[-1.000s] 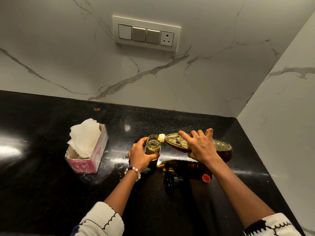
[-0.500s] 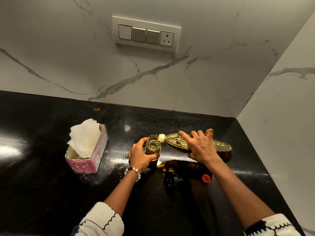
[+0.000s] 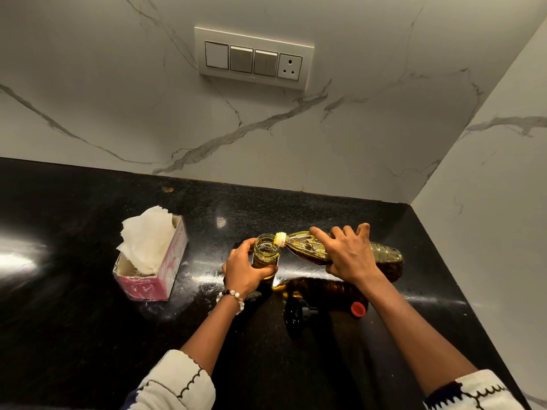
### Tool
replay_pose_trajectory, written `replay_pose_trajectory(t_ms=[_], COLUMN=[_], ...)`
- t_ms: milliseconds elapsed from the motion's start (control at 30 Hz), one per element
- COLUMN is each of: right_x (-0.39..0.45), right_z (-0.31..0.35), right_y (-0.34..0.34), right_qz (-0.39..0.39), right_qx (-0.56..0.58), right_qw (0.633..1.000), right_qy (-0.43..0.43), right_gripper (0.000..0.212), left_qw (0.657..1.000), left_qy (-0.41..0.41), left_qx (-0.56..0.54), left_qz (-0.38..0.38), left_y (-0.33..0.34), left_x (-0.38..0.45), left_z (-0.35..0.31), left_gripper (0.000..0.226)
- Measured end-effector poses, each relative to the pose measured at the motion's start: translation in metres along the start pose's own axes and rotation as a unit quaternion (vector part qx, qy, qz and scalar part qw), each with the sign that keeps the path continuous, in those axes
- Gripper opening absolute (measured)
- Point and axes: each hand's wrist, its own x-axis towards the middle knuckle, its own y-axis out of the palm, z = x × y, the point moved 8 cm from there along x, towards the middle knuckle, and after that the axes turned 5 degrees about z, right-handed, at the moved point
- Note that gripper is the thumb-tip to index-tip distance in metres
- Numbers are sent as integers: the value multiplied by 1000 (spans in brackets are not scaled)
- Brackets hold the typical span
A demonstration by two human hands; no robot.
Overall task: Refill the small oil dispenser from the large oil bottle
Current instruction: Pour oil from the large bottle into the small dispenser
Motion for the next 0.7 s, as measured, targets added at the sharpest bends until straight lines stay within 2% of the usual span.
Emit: replay_pose_trajectory(t_ms=[267, 700], right_x=[2, 2], right_z=[0, 1], right_y=[2, 0], right_qz=[-1, 1], right_qx=[-5, 2], right_qw=[1000, 1000], right_qy=[1, -1], right_gripper=[97, 96], left_qw=[1000, 1000], left_qy=[5, 1], left_qx=[-9, -12], left_qz=[0, 5], left_y=[-1, 1], left_x=[-1, 0], left_z=[0, 1], left_gripper=[81, 75])
